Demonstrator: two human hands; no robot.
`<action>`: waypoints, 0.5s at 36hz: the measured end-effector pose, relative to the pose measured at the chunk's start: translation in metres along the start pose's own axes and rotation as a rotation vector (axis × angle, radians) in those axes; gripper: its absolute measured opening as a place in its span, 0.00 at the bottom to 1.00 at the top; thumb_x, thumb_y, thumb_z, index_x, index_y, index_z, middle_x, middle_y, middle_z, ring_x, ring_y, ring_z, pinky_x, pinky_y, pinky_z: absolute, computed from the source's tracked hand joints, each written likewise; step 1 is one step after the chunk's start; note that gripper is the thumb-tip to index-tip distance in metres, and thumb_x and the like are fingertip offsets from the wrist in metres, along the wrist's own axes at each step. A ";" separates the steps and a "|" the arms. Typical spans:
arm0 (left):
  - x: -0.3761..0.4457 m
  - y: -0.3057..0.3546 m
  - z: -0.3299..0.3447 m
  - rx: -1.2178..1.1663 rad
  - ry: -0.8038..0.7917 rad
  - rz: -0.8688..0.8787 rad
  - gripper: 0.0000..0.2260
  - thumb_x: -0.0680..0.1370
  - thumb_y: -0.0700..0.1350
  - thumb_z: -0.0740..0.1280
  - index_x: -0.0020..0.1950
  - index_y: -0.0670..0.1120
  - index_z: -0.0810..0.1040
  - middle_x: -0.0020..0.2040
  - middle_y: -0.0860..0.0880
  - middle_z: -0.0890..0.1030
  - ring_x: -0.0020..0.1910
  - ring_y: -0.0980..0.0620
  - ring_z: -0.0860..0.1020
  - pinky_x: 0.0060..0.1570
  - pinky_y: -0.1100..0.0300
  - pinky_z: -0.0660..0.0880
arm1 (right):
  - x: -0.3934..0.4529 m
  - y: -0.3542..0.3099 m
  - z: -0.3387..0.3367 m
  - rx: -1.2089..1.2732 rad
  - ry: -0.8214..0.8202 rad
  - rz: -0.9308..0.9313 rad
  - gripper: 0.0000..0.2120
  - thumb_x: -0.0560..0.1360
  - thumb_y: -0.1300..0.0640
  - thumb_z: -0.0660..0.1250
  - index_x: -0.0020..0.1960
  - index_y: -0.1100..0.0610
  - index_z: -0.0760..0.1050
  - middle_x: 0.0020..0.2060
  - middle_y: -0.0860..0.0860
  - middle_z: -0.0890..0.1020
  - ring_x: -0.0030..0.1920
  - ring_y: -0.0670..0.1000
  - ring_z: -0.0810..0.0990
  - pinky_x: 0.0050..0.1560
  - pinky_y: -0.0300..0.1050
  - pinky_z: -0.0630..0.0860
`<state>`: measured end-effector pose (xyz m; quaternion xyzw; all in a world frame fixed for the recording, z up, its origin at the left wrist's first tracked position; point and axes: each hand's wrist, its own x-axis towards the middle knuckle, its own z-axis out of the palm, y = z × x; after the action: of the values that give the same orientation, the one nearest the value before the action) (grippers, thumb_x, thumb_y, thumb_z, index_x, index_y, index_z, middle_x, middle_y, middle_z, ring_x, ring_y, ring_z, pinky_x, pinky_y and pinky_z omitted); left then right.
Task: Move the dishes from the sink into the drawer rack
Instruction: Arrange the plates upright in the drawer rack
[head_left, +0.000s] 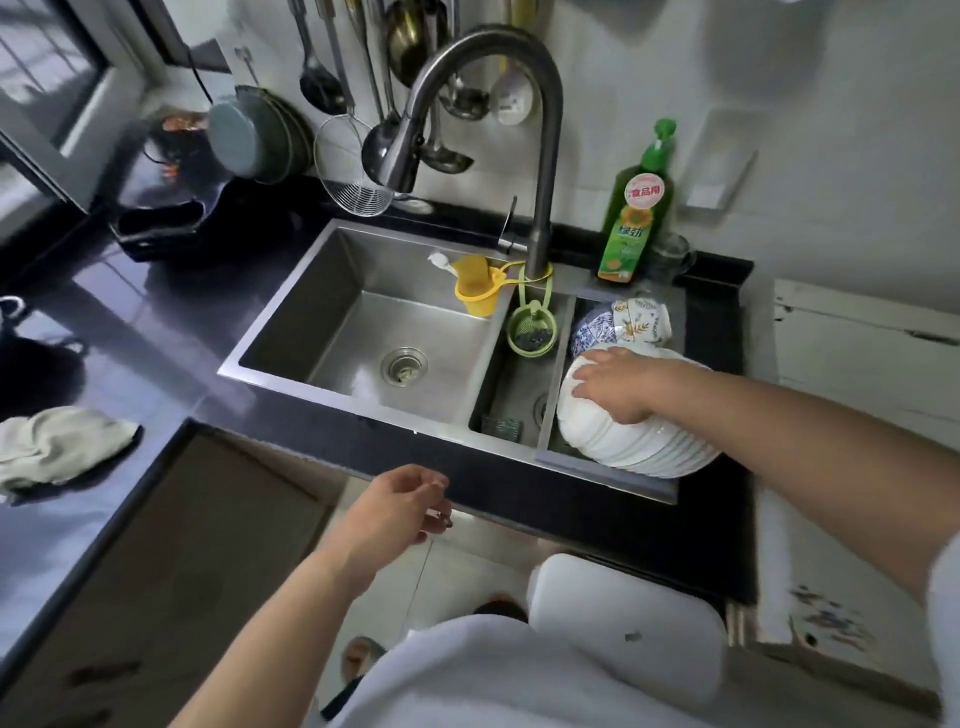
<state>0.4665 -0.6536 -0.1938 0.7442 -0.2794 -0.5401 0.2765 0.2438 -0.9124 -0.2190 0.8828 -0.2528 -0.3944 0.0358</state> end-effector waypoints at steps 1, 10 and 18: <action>0.001 0.000 -0.002 0.006 0.005 -0.002 0.07 0.84 0.46 0.64 0.56 0.49 0.81 0.45 0.49 0.87 0.45 0.49 0.85 0.52 0.53 0.78 | 0.004 0.005 0.000 0.001 -0.026 0.005 0.32 0.78 0.66 0.61 0.81 0.51 0.61 0.81 0.51 0.60 0.81 0.60 0.52 0.79 0.60 0.55; 0.008 -0.004 -0.007 -0.028 0.079 -0.039 0.07 0.84 0.44 0.63 0.55 0.49 0.82 0.49 0.46 0.87 0.49 0.43 0.85 0.54 0.50 0.79 | 0.018 0.026 -0.005 0.007 0.047 -0.089 0.31 0.74 0.47 0.74 0.74 0.49 0.70 0.66 0.50 0.76 0.64 0.54 0.71 0.63 0.54 0.75; 0.008 0.005 -0.001 -0.011 0.040 -0.025 0.08 0.84 0.45 0.63 0.56 0.48 0.82 0.47 0.47 0.86 0.47 0.46 0.86 0.53 0.52 0.78 | 0.011 0.028 -0.001 -0.036 0.067 -0.121 0.28 0.77 0.49 0.72 0.75 0.50 0.70 0.65 0.51 0.75 0.65 0.55 0.70 0.61 0.52 0.75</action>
<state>0.4686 -0.6627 -0.1953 0.7570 -0.2613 -0.5299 0.2792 0.2392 -0.9417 -0.2184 0.9083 -0.1904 -0.3707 0.0363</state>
